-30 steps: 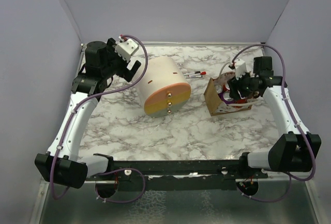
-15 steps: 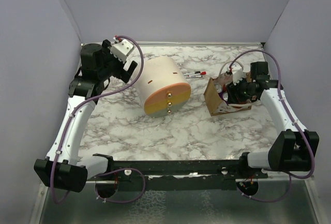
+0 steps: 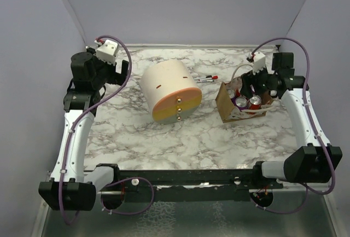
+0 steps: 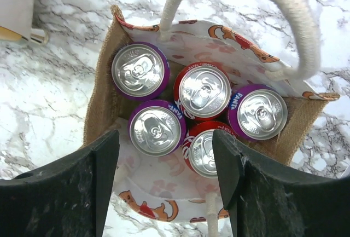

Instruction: Place the beverage into the canvas bag

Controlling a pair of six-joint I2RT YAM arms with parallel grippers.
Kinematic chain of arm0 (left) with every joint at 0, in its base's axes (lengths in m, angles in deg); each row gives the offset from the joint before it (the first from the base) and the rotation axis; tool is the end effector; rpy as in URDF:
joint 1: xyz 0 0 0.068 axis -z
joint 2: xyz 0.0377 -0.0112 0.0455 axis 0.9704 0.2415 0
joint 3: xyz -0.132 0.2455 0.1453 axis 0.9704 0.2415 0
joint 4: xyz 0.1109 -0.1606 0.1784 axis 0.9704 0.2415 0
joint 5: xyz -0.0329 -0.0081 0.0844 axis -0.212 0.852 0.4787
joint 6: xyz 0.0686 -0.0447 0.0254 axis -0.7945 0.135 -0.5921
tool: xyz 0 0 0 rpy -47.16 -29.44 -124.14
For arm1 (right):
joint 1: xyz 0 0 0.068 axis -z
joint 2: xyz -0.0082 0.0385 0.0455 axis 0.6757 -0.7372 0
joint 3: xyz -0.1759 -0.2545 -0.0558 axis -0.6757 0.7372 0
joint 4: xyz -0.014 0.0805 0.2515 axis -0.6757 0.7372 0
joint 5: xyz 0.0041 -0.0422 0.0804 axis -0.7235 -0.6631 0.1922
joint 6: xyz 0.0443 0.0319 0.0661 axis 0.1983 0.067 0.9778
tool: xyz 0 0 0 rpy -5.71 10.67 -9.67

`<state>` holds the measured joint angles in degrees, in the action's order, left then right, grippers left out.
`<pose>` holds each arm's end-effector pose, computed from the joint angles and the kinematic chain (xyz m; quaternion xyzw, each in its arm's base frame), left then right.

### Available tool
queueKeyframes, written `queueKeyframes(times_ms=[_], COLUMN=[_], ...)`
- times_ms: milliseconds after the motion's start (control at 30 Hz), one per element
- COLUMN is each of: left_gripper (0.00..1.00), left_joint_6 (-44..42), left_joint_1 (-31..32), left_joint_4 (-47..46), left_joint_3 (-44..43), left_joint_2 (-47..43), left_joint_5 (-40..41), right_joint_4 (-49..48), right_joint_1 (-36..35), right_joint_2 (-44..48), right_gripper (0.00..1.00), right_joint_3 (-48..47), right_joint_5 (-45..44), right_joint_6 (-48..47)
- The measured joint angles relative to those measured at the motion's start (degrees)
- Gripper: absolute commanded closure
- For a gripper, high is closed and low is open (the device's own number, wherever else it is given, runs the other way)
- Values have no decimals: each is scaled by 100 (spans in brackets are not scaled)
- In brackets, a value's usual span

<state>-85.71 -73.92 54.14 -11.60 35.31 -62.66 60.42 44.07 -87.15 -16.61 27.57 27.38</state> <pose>0.2626 -0.0293 0.4365 0.1733 0.7789 -0.0551 0.6002 0.2901 0.0213 0.3409 -0.2416 0.8974 0.1118 0.3520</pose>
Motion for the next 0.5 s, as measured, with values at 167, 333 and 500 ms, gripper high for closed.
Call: queueKeyframes(times_ms=[167, 333, 500], left_gripper=[1, 1, 1], left_joint_6=[278, 267, 168], left_joint_1=[-201, -214, -216], left_joint_4=[-111, -162, -79], left_joint_3=[216, 321, 358], left_joint_2=[-378, -601, -645], left_joint_5=[26, 50, 240], right_joint_4=[-7, -184, -337], right_joint_1=[0, 0, 0], right_joint_2=[409, 955, 1117], right_gripper=[24, 4, 0], right_joint_3=[-4, 4, 4], right_joint_5=[-15, -13, -61], right_joint_6=[264, 485, 662])
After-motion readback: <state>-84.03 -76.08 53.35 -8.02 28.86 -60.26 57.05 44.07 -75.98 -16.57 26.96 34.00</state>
